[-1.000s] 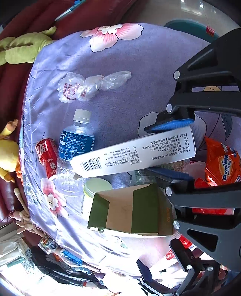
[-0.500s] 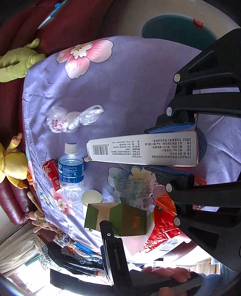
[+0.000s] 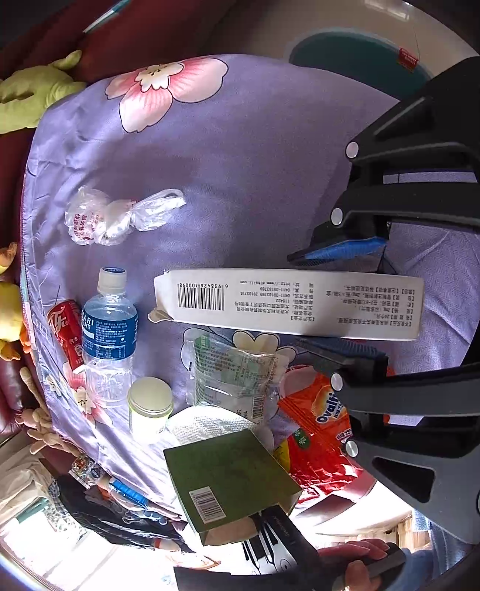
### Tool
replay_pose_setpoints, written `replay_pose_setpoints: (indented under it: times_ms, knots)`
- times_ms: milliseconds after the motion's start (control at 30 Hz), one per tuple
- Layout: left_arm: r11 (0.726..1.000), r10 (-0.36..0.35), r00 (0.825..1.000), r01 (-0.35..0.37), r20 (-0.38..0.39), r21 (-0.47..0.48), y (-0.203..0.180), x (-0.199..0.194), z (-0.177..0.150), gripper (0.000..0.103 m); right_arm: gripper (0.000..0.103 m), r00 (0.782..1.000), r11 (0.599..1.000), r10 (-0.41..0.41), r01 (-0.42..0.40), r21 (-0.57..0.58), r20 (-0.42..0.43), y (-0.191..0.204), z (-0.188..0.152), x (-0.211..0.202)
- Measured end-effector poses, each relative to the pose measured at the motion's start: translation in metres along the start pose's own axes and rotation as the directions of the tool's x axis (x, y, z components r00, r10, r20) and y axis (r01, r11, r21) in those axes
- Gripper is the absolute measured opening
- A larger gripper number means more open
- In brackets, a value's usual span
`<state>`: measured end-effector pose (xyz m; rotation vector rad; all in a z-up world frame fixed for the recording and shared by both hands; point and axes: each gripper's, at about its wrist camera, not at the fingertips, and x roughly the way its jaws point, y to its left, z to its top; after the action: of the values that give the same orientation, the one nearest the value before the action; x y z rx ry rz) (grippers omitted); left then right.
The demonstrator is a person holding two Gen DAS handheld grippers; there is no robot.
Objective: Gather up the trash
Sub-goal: 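Carry both boxes over the teal bin and open the right tool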
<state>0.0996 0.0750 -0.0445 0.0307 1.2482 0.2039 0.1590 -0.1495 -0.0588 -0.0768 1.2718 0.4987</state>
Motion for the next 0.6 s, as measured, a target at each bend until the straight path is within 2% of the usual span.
replay_pose_setpoints:
  times_ms: [33, 133, 400, 533, 600]
  knots:
    - [1.000, -0.002, 1.000, 0.001, 0.016, 0.019, -0.003, -0.004, 0.001, 0.002, 0.031, 1.000, 1.000, 0.012, -0.012, 0.010, 0.001, -0.001, 0.000, 0.004]
    - [0.998, -0.006, 0.997, 0.002, 0.071, 0.055, -0.011, -0.019, 0.008, 0.002, 0.030, 0.998, 0.999, 0.029, -0.031, 0.041, 0.051, -0.004, -0.006, -0.002]
    - [0.991, -0.103, 0.976, 0.084, 0.193, 0.104, -0.027, -0.065, 0.024, 0.002, 0.030, 0.979, 0.985, 0.011, -0.045, 0.165, 0.204, -0.032, -0.022, -0.061]
    - [0.971, -0.190, 0.956, 0.148, 0.224, 0.189, -0.067, -0.084, 0.029, 0.002, 0.030, 0.961, 0.972, -0.035, -0.031, 0.233, 0.273, -0.056, -0.035, -0.096]
    - [0.951, -0.243, 0.945, 0.189, 0.217, 0.244, -0.097, -0.089, 0.032, 0.002, 0.030, 0.948, 0.961, -0.076, -0.013, 0.278, 0.308, -0.073, -0.047, -0.116]
